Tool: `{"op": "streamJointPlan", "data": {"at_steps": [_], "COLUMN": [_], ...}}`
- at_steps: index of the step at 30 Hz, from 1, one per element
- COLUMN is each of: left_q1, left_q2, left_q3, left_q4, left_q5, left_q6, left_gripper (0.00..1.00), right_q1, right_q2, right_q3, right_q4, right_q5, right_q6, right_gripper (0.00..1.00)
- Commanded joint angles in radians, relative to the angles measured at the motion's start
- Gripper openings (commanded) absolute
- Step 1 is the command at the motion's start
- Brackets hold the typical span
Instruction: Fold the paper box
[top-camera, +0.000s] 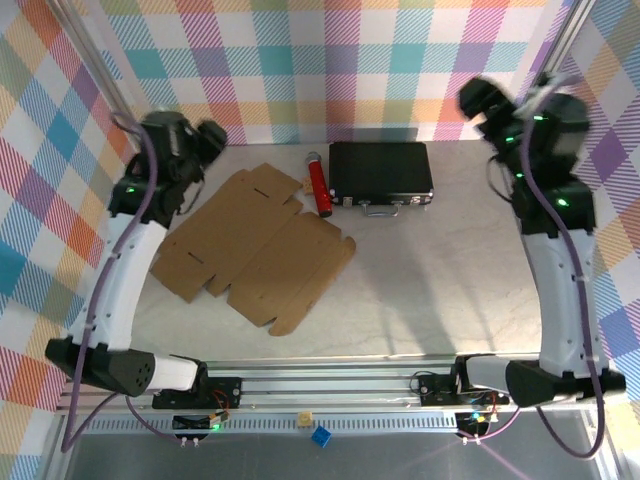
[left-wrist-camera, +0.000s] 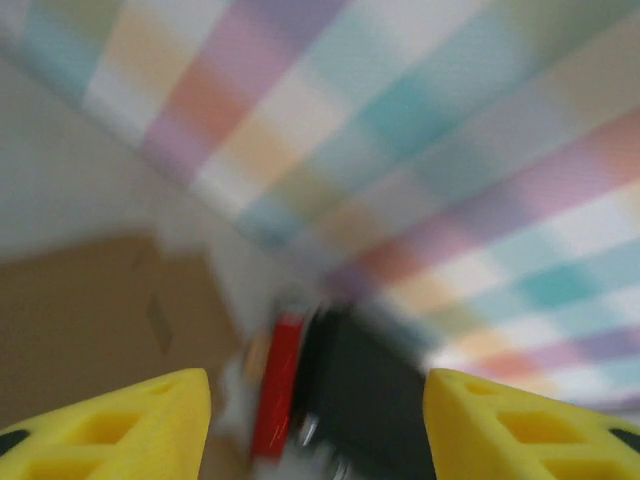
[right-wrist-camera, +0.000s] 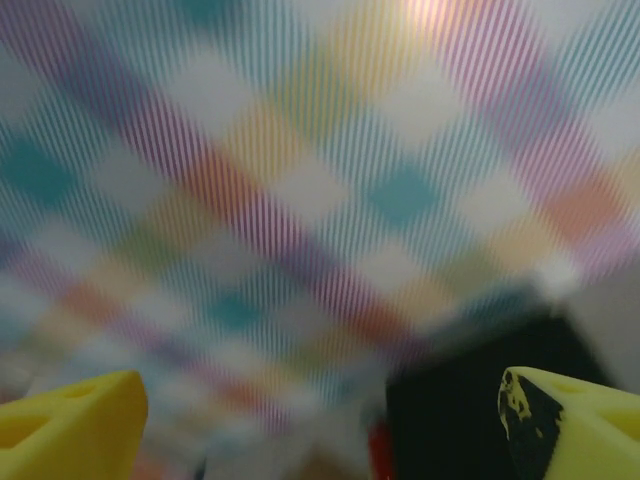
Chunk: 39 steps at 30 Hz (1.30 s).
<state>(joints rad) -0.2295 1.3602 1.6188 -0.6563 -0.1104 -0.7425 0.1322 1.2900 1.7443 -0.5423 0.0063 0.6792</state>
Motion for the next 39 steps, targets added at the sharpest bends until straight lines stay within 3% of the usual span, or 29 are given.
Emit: {"op": "streamJointPlan", "data": {"at_steps": [1,3,7,11,16,19,23,26,29,34,39], "left_q1": [-0.028,-0.028,-0.007,0.126,0.295,0.350,0.352,0.343,0.343,0.337,0.252], "left_q2": [-0.015,-0.044,-0.084,-0.078,-0.075,-0.098,-0.178,-0.226,-0.225,-0.174,-0.081], "left_q3": [-0.190,-0.305,-0.427,-0.521,-0.621,-0.691,-0.824,-0.908,-0.912,-0.920,-0.722], "left_q4": [-0.306,-0.348,-0.402,-0.410,-0.350,-0.236,-0.014,0.114,0.107,0.146,0.060], "left_q5": [0.172,0.199,0.147,0.162,0.176,0.247,0.288,0.258,0.221,0.253,0.235], "left_q6": [-0.069,-0.054,-0.017,-0.007,-0.060,-0.195,-0.498,-0.660,-0.684,-0.706,-0.551], "left_gripper": [0.50,0.44,0.40,0.57,0.65,0.67,0.69,0.69,0.70,0.69,0.66], "right_q1": [0.141,0.215,0.257,0.281,0.357,0.405,0.417,0.417,0.417,0.416,0.379], "right_q2": [0.051,0.045,0.065,0.109,0.247,0.289,0.305,0.325,0.342,0.371,0.343], "right_q3": [-0.170,-0.342,-0.512,-0.524,-0.533,-0.516,-0.528,-0.527,-0.525,-0.543,-0.634], "right_q4": [-0.292,-0.263,-0.195,-0.138,-0.040,0.003,0.044,0.045,0.054,0.067,0.121], "right_q5": [-0.201,-0.291,-0.419,-0.434,-0.500,-0.502,-0.519,-0.542,-0.560,-0.580,-0.542], "right_q6": [0.098,0.122,0.144,0.115,0.176,0.198,0.220,0.208,0.203,0.224,0.265], "right_gripper": [0.86,0.80,0.72,0.69,0.60,0.59,0.63,0.64,0.64,0.67,0.71]}}
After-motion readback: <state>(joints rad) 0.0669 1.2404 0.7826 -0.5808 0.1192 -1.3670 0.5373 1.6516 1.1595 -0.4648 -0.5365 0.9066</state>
